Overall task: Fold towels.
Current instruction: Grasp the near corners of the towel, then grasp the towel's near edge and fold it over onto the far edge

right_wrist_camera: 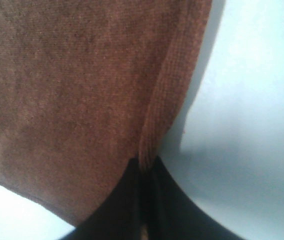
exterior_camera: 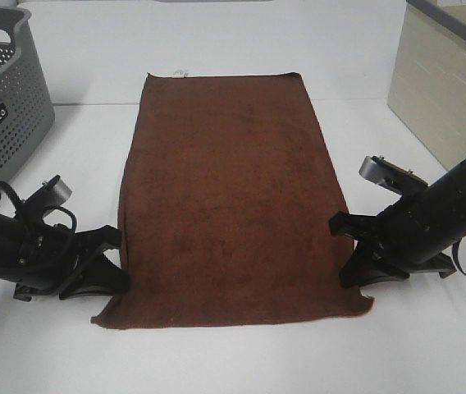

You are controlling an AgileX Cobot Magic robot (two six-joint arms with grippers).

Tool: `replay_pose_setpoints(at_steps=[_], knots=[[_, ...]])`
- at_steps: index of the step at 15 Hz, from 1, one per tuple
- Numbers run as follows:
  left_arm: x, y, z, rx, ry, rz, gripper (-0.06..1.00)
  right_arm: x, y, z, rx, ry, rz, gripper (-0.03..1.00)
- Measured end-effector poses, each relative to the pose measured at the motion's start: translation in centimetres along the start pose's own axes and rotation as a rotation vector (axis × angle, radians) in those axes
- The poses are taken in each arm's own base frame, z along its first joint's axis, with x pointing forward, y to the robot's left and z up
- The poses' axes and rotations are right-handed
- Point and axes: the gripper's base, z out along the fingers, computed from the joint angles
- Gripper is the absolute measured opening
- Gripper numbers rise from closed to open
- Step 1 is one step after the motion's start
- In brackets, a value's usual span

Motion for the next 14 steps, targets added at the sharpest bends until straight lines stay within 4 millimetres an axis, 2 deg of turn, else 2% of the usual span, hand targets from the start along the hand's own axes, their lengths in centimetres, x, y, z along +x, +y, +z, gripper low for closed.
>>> replay_pose_setpoints(at_steps=[2, 4, 8, 11, 14], knots=[[0.3, -0.5, -1.1, -0.007, -0.003, 0.019, 0.0, 0.3, 0.6, -1.1, -0.02, -0.003, 0.004, 0.0], [1.4, -0.8, -2.5, -0.02, -0.007, 0.028, 0.0, 2.0, 0.7, -1.7, -0.025, 0.017, 0.025, 0.0], [5.4, -0.8, -5.0, -0.023, 0.001, 0.021, 0.0, 6.7, 0.2, -2.2, -0.024, 0.089, 0.075, 0.0], [8.5, -0.2, -6.2, -0.03, 0.03, 0.004, 0.0, 9.4, 0.2, -3.0, -0.03, 0.103, 0.074, 0.0], [9.0, -0.3, -6.2, -0.011, 0.047, 0.002, 0.0, 9.6, 0.4, -3.6, -0.037, 0.074, 0.067, 0.0]])
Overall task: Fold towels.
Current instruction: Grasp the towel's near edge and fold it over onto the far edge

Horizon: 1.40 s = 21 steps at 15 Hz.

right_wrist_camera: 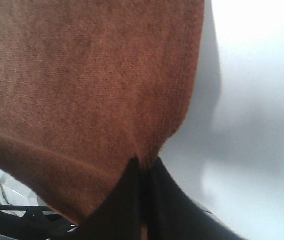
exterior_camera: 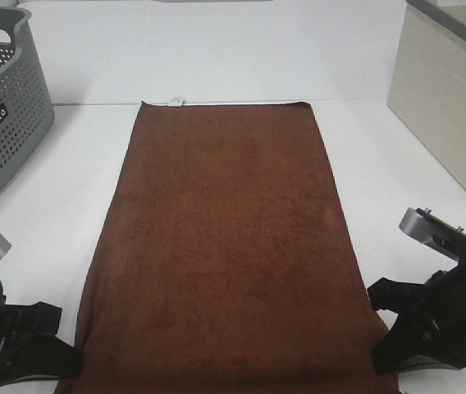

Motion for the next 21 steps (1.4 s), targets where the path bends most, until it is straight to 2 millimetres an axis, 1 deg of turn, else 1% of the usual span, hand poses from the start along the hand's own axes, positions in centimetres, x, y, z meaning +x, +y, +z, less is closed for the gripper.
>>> replay_pose_setpoints(at_steps=[1, 3, 4, 5, 7, 8, 11, 13, 15, 16, 17, 19, 21], knots=[[-0.1, -0.2, 0.0, 0.014, 0.0, 0.0, 0.0, -0.1, 0.2, -0.2, -0.005, -0.014, -0.003, 0.0], [-1.4, -1.0, -0.2, 0.05, -0.029, 0.007, 0.0, -1.0, 0.6, -0.6, -0.013, -0.045, -0.021, 0.0], [-3.0, -1.9, -0.4, 0.069, -0.073, -0.003, 0.0, -2.2, 1.1, -1.1, -0.023, -0.082, -0.039, 0.0], [-4.1, -2.4, -0.6, 0.078, -0.103, -0.016, 0.0, -3.4, 1.7, -1.7, -0.033, -0.117, -0.06, 0.0], [-6.6, -3.5, -1.1, 0.082, -0.172, -0.033, 0.0, -6.1, 3.1, -3.2, -0.066, -0.184, -0.102, 0.0], [-8.1, -4.3, -1.5, 0.087, -0.21, -0.025, 0.0, -7.7, 3.9, -3.9, -0.079, -0.215, -0.115, 0.0], [-12.7, -5.7, -1.8, 0.044, -0.273, 0.017, 0.0, -12.5, 5.3, -4.8, -0.092, -0.257, -0.136, 0.0], [-16.1, -6.5, -1.6, 0.0, -0.322, 0.075, 0.0, -15.6, 5.9, -4.8, -0.085, -0.267, -0.153, 0.0], [-19.4, -7.2, -0.9, -0.005, -0.352, 0.106, 0.0, -18.8, 6.6, -4.9, -0.082, -0.287, -0.18, 0.0], [-21.6, -7.9, -0.5, 0.008, -0.385, 0.11, 0.0, -20.9, 6.7, -4.7, -0.065, -0.293, -0.195, 0.0], [-22.4, -8.1, -0.4, 0.008, -0.401, 0.109, 0.0, -21.7, 6.9, -4.7, -0.06, -0.3, -0.199, 0.0], [-25.1, -8.3, 0.3, -0.001, -0.461, 0.116, 0.0, -24.8, 7.3, -4.9, -0.033, -0.344, -0.228, 0.0], [-27.7, -8.5, 1.2, -0.008, -0.511, 0.136, 0.0, -27.6, 7.5, -4.7, -0.006, -0.388, -0.254, 0.0]])
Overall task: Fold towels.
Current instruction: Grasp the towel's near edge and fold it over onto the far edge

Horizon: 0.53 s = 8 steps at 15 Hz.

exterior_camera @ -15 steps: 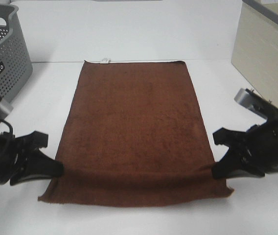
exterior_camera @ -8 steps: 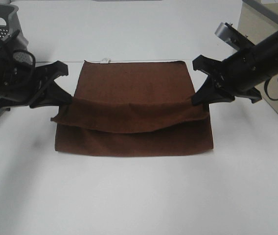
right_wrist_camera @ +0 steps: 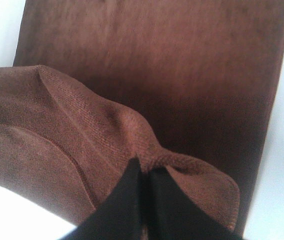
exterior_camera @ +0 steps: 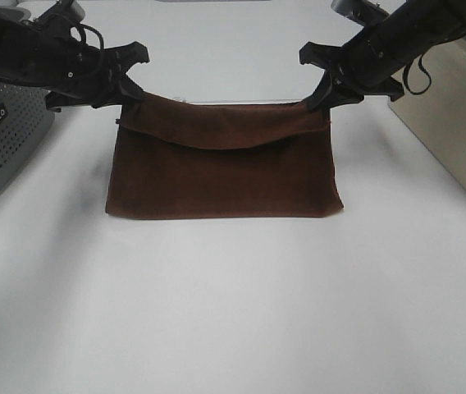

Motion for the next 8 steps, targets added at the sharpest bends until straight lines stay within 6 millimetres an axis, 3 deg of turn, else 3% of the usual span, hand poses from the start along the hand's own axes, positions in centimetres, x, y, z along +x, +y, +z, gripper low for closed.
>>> replay_pose_setpoints(at_steps=[3, 8], knots=[[-1.8, 1.0, 3.5, -0.025, -0.068, 0.007, 0.0, -3.4, -0.8, 1.9, 0.04, -0.067, -0.063, 0.0], [-3.9, 2.2, 7.1, -0.06, -0.184, 0.015, 0.0, -5.8, -2.4, 4.6, 0.108, -0.153, -0.106, 0.0]])
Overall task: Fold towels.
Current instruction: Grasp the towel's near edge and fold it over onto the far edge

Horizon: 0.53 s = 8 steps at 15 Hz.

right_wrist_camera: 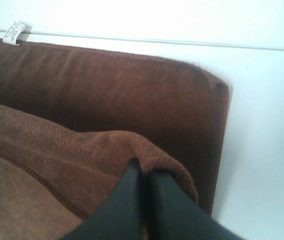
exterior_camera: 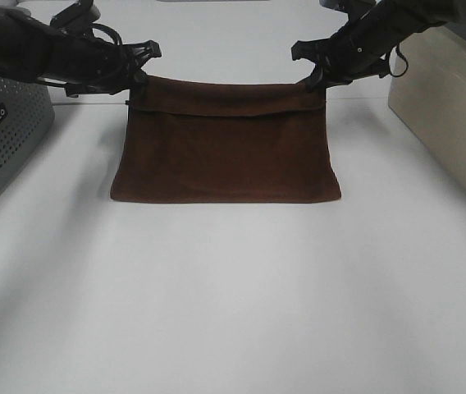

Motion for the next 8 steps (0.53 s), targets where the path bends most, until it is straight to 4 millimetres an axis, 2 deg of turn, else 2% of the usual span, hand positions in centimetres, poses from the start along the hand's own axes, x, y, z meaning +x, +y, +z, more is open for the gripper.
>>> replay_pose_setpoints(at_steps=[4, 7, 8], knots=[[-0.1, 0.9, 3.5, 0.008, -0.045, 0.008, 0.0, 0.7, -1.3, 2.8, 0.044, -0.068, 0.005, 0.0], [0.6, 1.8, 4.3, -0.027, -0.057, 0.006, 0.0, 1.2, -1.8, 3.9, 0.06, -0.087, 0.006, 0.0], [0.6, 1.9, 4.4, -0.034, -0.063, 0.008, 0.03, 1.4, -1.9, 4.2, 0.061, -0.083, 0.002, 0.03]])
